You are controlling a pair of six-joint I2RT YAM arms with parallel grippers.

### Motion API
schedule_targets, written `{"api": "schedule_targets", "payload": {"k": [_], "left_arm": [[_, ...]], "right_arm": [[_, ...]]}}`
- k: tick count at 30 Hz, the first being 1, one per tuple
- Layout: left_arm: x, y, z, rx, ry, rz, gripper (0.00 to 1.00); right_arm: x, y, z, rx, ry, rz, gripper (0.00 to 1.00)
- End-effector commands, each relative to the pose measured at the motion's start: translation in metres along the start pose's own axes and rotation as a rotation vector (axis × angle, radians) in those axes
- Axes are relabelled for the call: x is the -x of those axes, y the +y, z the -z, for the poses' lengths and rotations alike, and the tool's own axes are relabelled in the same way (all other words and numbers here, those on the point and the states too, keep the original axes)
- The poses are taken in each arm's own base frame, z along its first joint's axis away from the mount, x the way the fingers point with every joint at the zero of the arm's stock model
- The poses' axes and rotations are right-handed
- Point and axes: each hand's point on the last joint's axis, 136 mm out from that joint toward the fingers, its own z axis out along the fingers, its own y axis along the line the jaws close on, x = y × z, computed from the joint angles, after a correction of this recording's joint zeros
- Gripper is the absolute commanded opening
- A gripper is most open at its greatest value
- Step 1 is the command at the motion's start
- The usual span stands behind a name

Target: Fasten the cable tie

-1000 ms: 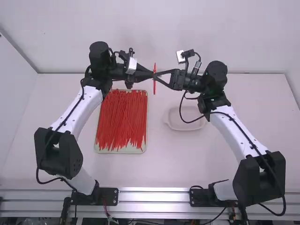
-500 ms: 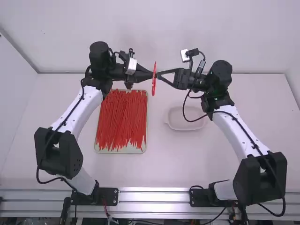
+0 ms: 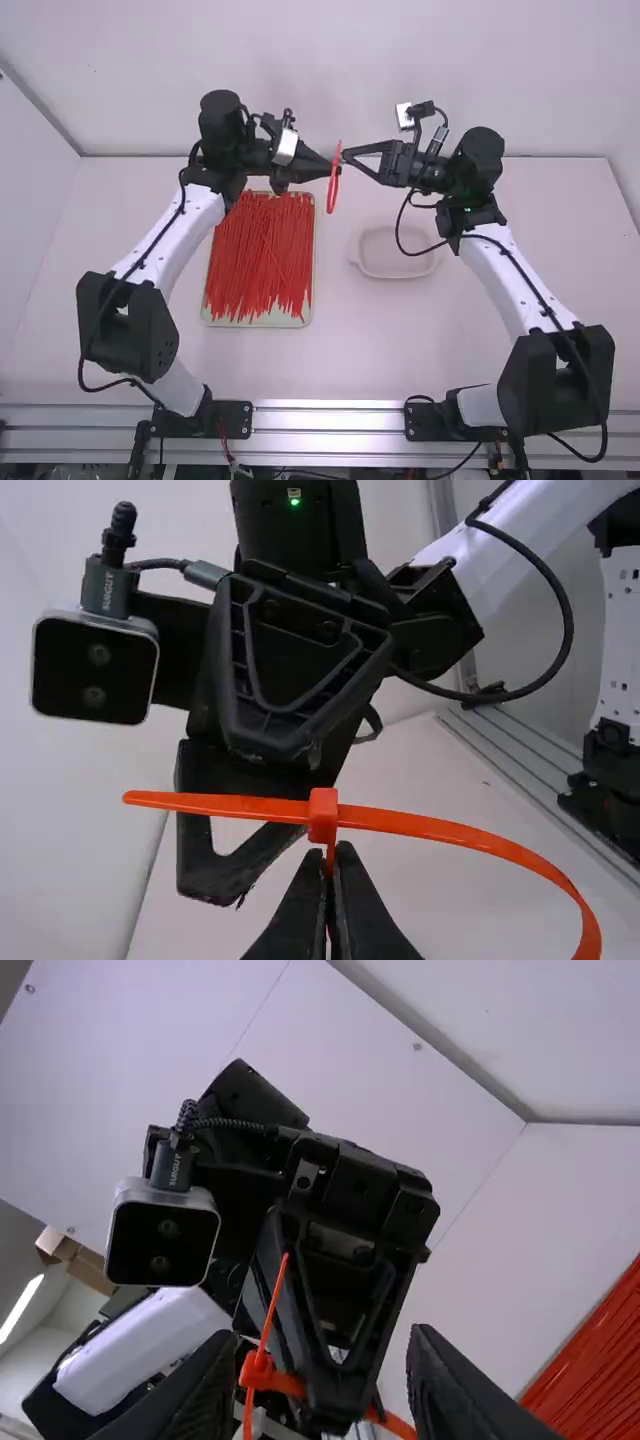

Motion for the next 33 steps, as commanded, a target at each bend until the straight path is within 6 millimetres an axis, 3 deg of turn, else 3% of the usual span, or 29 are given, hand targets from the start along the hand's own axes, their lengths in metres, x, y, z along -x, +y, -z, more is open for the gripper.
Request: {"api": "schedule_targets", "payload": {"k": [1,12,14,15,17,28,33], "left_arm": [[0.006,-0.005,-0.004,-0.033,-0.013,-0.013,0.04],[0.002,-0.004,-0.014,-0.017,-0.002,0.009,0.02],[0.001,-0.004,-0.013,-0.014,0.000,0.017,0.02],[0.001,-0.004,-0.014,-0.016,-0.001,0.018,0.02],[0.000,-0.004,-0.014,-0.012,0.002,0.023,0.02],[-0.001,-0.006,-0.015,-0.018,0.001,0.047,0.02],[-0.009,-0.009,-0.015,-0.018,0.009,0.140,0.02]], "right_arm": [[0.000,0.010,-0.006,0.021,0.013,0.017,0.46],[-0.001,0.010,-0.007,0.023,0.016,0.016,0.45],[-0.001,0.011,-0.007,0.024,0.016,0.016,0.36],[-0.001,0.011,-0.007,0.023,0.016,0.016,0.21],[-0.001,0.011,-0.007,0.023,0.016,0.016,0.01],[0.000,0.010,-0.007,0.021,0.012,0.017,0.00],[0.000,0.010,-0.007,0.020,0.008,0.017,0.00]]}}
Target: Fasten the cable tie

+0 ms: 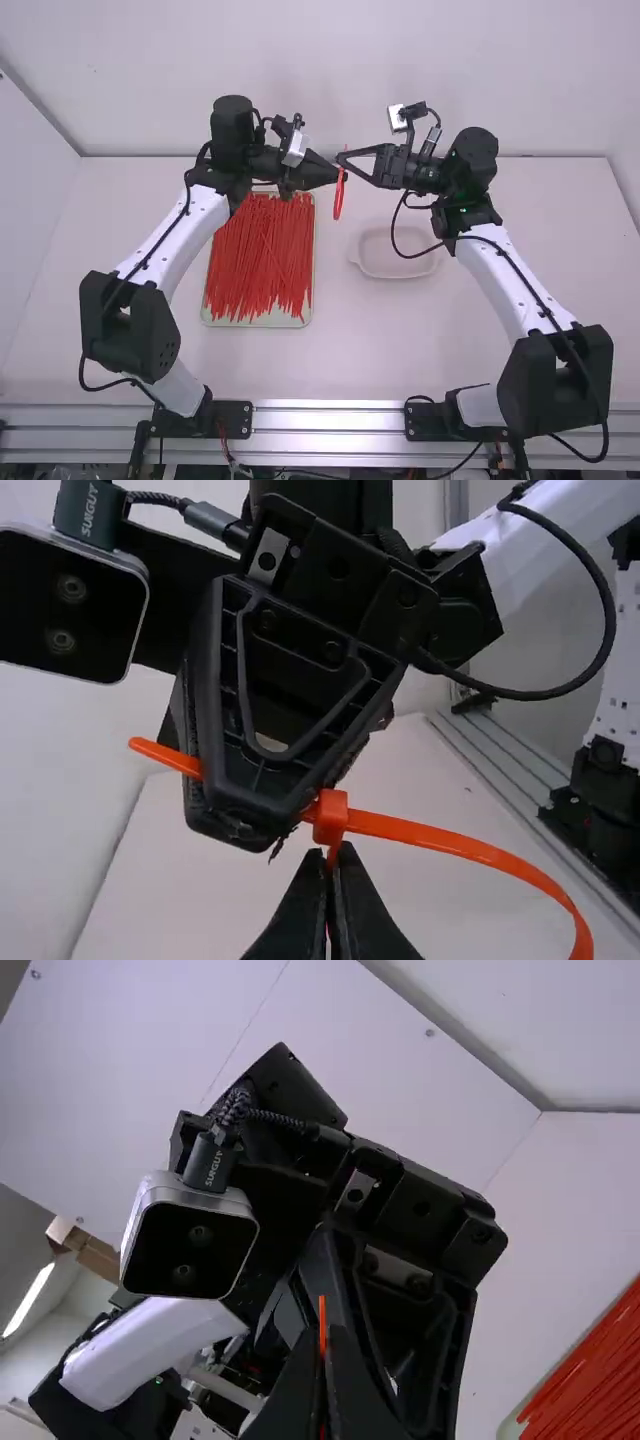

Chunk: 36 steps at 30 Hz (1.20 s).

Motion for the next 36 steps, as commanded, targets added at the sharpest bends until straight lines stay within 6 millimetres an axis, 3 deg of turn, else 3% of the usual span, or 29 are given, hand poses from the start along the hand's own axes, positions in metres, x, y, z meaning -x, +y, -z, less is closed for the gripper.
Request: {"api": "schedule_targets", "payload": {"k": [1,14,22,26,31,36], "left_arm": [[0.004,-0.007,-0.004,-0.030,-0.008,0.021,0.02],[-0.042,-0.027,-0.004,-0.041,0.012,0.202,0.02],[-0.100,-0.058,-0.004,-0.049,0.026,0.400,0.02],[-0.124,-0.076,-0.003,-0.059,0.026,0.482,0.02],[-0.128,-0.090,-0.002,-0.096,-0.008,0.515,0.02],[-0.127,-0.085,-0.003,-0.089,0.000,0.542,0.02]], "right_arm": [[0.007,0.004,0.001,0.002,-0.018,0.028,0.00],[0.018,0.013,0.011,0.021,-0.047,0.053,0.00],[0.026,0.009,0.022,0.003,-0.077,0.040,0.00],[0.030,0.018,0.023,0.024,-0.087,0.070,0.00],[0.035,0.015,0.030,0.010,-0.104,0.074,0.00],[0.035,0.015,0.030,0.010,-0.104,0.074,0.00]]}}
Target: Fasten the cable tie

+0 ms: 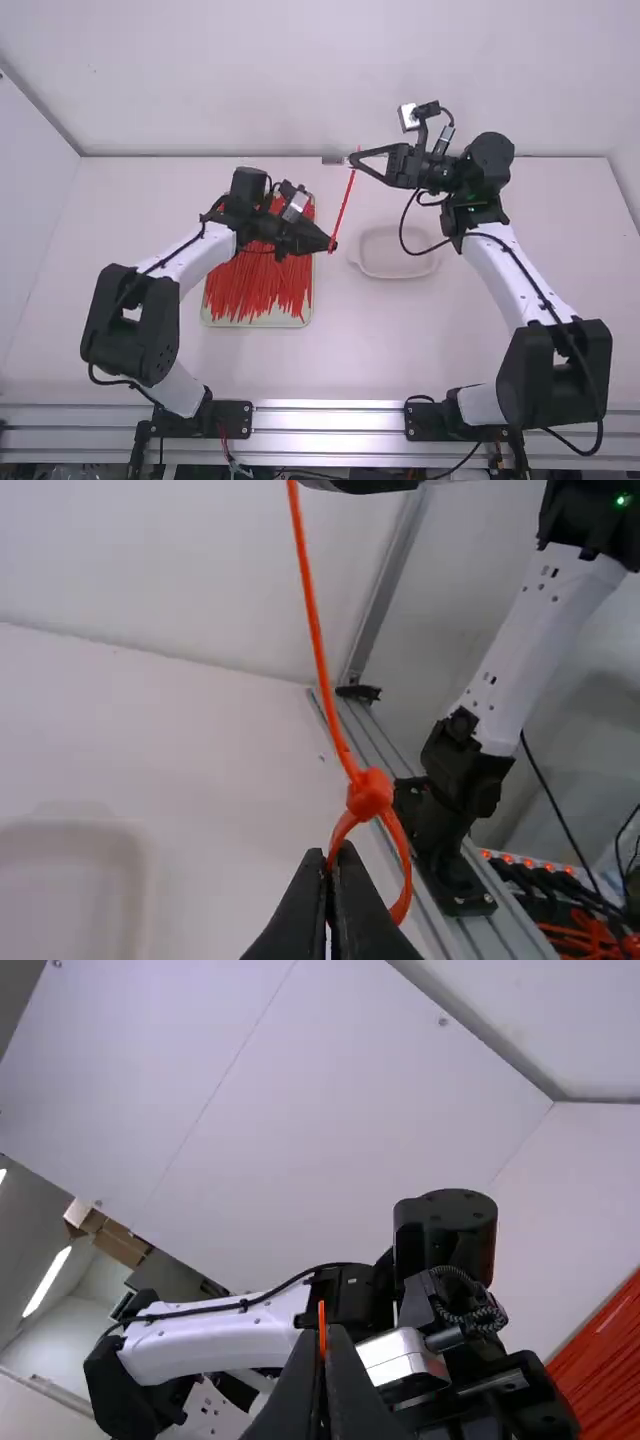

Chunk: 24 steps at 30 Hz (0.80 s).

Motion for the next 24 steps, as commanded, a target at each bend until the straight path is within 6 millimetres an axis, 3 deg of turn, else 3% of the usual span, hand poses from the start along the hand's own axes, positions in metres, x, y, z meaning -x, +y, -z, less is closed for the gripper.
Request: {"api": "schedule_targets", "payload": {"k": [1,8,14,16,19,22,24], "left_arm": [[-0.014,0.003,-0.003,0.013,0.012,0.103,0.02],[0.017,0.012,-0.003,0.016,0.005,0.050,0.02],[0.063,0.011,-0.002,0.062,-0.029,-0.073,0.02],[0.077,0.006,-0.002,0.073,-0.048,-0.115,0.02],[0.093,-0.002,-0.002,0.083,-0.081,-0.147,0.02],[0.101,-0.005,-0.002,0.074,-0.078,-0.142,0.02],[0.106,-0.005,-0.002,0.063,-0.066,-0.129,0.02]], "right_arm": [[0.028,0.014,0.008,-0.022,-0.112,0.070,0.00],[0.030,0.011,0.013,-0.034,-0.117,0.099,0.00],[0.038,0.006,0.030,-0.062,-0.139,0.122,0.03],[0.041,0.004,0.035,-0.073,-0.152,0.123,0.13],[0.046,0.002,0.044,-0.088,-0.170,0.122,0.50],[0.045,0.002,0.046,-0.088,-0.163,0.123,0.64],[0.042,0.003,0.045,-0.081,-0.145,0.124,0.65]]}}
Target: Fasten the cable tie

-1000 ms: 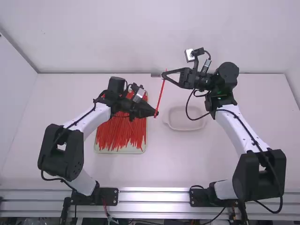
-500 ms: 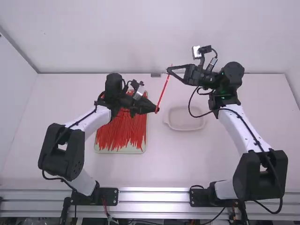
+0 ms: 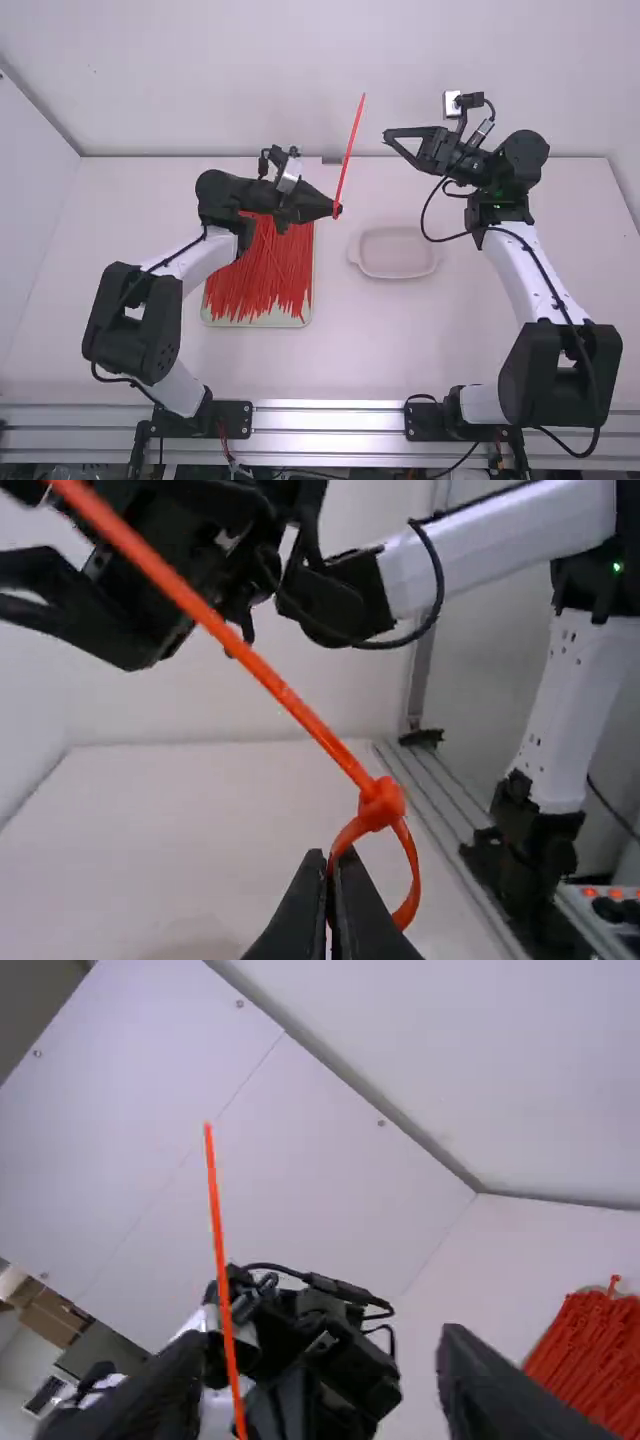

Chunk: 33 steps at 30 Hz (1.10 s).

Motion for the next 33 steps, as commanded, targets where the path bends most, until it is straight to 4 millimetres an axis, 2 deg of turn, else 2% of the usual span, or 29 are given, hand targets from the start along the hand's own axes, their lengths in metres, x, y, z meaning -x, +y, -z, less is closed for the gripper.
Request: {"api": "schedule_targets", "payload": {"k": [1,6,14,25,27,28,29,30,31,33], "left_arm": [[0.017,0.002,-0.003,-0.015,0.004,0.067,0.02],[0.037,0.011,-0.005,-0.012,0.010,0.084,0.02],[0.046,0.032,-0.007,0.028,0.021,0.124,0.02],[0.048,0.037,-0.010,0.052,0.016,0.122,0.02],[0.048,0.035,-0.013,0.046,0.017,0.117,0.02],[0.048,0.035,-0.014,0.046,0.017,0.117,0.02],[0.048,0.034,-0.015,0.042,0.017,0.117,0.02],[0.047,0.034,-0.016,0.040,0.018,0.118,0.02],[0.047,0.034,-0.016,0.040,0.018,0.118,0.02],[0.047,0.034,-0.016,0.038,0.018,0.118,0.02]], "right_arm": [[-0.001,0.019,-0.001,0.033,0.035,0.050,0.65],[-0.022,0.031,-0.015,0.090,0.124,0.079,0.65],[-0.045,0.048,-0.039,0.155,0.186,0.083,0.65],[-0.045,0.051,-0.050,0.158,0.160,0.075,0.59],[-0.044,0.050,-0.050,0.153,0.155,0.070,0.48],[-0.044,0.050,-0.050,0.152,0.153,0.069,0.45],[-0.043,0.050,-0.050,0.150,0.149,0.069,0.35],[-0.043,0.049,-0.050,0.150,0.148,0.069,0.20],[-0.043,0.050,-0.050,0.150,0.149,0.069,0.00],[-0.043,0.050,-0.050,0.150,0.150,0.069,0.00]]}}
